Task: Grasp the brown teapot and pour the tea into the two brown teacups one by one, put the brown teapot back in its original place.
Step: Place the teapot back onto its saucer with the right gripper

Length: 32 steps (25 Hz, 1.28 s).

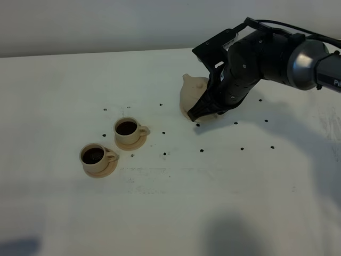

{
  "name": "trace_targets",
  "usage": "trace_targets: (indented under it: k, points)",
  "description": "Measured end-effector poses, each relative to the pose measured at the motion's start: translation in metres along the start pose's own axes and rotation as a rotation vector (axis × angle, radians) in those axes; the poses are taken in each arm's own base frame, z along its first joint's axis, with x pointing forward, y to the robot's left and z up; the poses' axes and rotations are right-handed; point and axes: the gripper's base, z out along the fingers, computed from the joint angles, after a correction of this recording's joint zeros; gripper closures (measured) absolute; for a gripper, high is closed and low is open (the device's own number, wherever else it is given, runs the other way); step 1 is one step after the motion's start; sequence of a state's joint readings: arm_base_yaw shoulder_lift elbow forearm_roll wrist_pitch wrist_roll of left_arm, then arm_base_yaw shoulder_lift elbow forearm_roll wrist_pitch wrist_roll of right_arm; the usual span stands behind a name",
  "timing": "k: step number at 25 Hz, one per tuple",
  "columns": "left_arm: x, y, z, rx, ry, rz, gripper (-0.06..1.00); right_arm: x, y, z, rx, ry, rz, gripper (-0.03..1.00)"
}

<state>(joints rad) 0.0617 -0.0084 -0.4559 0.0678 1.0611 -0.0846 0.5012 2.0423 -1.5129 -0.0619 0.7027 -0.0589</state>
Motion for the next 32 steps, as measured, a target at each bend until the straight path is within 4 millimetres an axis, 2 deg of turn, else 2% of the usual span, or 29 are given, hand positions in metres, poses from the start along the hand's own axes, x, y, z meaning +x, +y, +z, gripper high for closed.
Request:
trace_targets:
  k: [9,25,32]
  points:
    - [0.0,0.0,0.0,0.0,0.0,0.0,0.51,-0.002,0.001,0.005,-0.012,-0.03,0.01,0.87]
    - [0.0,0.0,0.0,0.0,0.0,0.0,0.51,-0.007,-0.007,0.034,-0.008,-0.007,0.011,0.87]
    - [0.0,0.0,0.0,0.0,0.0,0.0,0.51,-0.006,-0.006,0.036,-0.009,0.004,0.01,0.87]
